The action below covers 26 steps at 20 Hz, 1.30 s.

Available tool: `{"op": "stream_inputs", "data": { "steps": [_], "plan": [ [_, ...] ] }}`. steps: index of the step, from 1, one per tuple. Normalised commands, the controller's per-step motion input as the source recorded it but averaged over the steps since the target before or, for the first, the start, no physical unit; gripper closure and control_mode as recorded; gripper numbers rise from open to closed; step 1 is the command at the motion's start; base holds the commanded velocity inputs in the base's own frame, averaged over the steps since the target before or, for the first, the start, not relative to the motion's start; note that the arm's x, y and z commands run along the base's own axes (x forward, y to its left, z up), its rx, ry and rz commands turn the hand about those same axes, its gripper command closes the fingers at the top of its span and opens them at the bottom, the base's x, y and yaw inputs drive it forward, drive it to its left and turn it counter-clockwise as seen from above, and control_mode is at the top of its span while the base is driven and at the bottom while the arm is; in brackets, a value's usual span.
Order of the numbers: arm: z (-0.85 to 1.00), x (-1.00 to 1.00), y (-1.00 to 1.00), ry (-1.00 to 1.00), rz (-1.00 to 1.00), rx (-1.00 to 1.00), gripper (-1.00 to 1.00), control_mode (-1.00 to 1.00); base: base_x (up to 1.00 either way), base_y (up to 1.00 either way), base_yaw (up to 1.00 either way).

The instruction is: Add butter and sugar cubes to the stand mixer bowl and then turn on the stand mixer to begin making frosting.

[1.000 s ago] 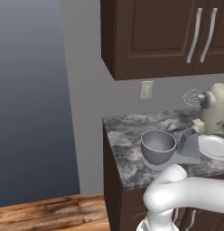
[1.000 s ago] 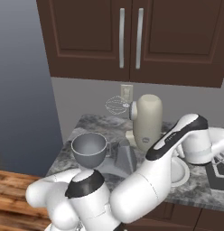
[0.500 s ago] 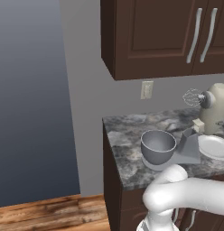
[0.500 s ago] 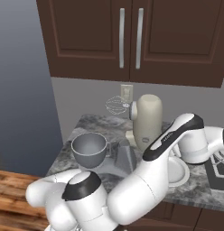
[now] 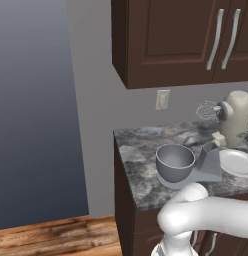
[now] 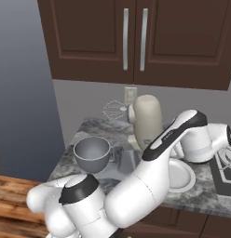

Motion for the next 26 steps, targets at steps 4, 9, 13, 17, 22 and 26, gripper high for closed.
{"op": "stream_inputs", "data": {
  "steps": [4,9,13,17,22,26],
  "plan": [
    [0.37,0.00,0.60,0.01,0.00,0.00,-1.00,-1.00,0.00,0.00,0.00],
    [0.23,0.00,0.63,0.01,0.00,0.00,-1.00,-1.00,0.00,0.00,0.00],
    [0.03,0.00,0.61,0.00,0.00,0.00,-1.00,-1.00,0.00,0.00,0.00],
    [0.00,0.00,0.62,0.03,0.00,0.00,-1.00,-1.00,0.00,0.00,0.00],
    [0.00,0.00,0.63,0.07,0.00,0.00,-1.00,-1.00,0.00,0.00,0.00],
    [-0.03,-0.04,0.56,0.04,0.00,0.00,-1.00,-1.00,0.00,0.00,0.00]
  ]
}}
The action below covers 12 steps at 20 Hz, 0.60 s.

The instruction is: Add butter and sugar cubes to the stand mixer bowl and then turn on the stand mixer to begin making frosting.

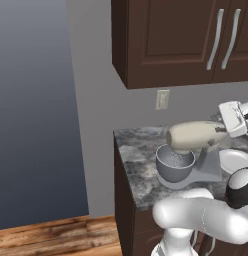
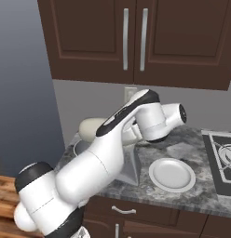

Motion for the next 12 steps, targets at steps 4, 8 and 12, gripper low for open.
{"op": "stream_inputs", "data": {
  "steps": [4,8,12],
  "plan": [
    [-0.03,-0.53,0.27,-0.08,0.00,0.00,-1.00,-1.00,0.00,0.00,0.00],
    [0.01,-0.93,0.02,-0.29,0.00,-0.08,-1.00,-1.00,0.00,0.00,0.00],
    [0.01,-0.84,-0.01,-0.35,0.06,-0.22,-1.00,-1.00,0.00,0.00,0.00]
  ]
}}
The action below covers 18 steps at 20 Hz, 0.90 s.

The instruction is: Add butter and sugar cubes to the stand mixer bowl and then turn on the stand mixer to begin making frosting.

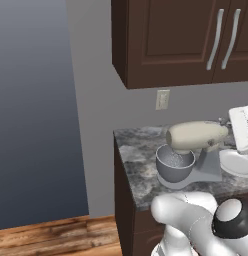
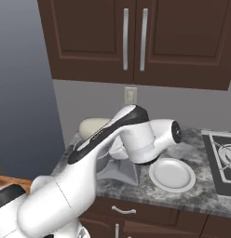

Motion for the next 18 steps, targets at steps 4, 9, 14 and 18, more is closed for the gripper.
{"op": "stream_inputs", "data": {
  "steps": [4,9,14,18],
  "plan": [
    [0.00,-0.37,-0.01,-0.27,0.23,-0.29,-1.00,-1.00,0.00,0.00,0.00],
    [0.00,-0.13,-0.01,-0.27,0.31,-0.25,-1.00,-1.00,0.00,0.00,0.00],
    [-0.09,-0.08,-0.01,-0.33,0.36,-0.28,-1.00,-1.00,0.00,0.00,0.00],
    [-0.28,0.00,0.00,-0.36,0.37,-0.21,-1.00,-1.00,0.00,0.00,0.00]
  ]
}}
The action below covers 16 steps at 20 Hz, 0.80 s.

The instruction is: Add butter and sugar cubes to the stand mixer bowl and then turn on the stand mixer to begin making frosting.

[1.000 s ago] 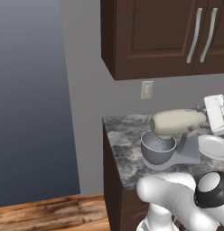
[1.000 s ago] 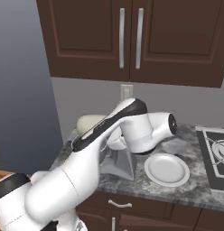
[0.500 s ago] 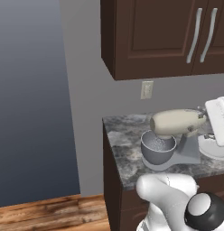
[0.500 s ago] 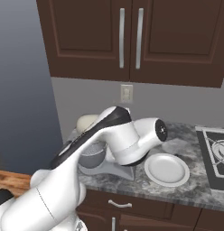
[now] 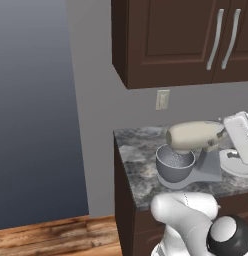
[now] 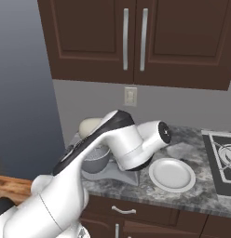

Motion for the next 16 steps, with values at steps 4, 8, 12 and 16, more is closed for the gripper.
{"op": "stream_inputs", "data": {
  "steps": [4,8,12,16],
  "plan": [
    [-0.43,0.00,0.00,-0.49,0.30,-0.21,-1.00,-1.00,0.00,0.00,0.00],
    [-0.48,-0.09,0.01,-0.44,0.15,-0.16,-1.00,-1.00,0.00,0.00,0.00],
    [-0.20,-0.04,0.02,-0.57,0.13,-0.17,-1.00,-1.00,0.00,0.00,0.00],
    [-0.01,0.01,0.08,-0.56,0.08,-0.12,-1.00,-1.00,0.00,0.00,0.00]
  ]
}}
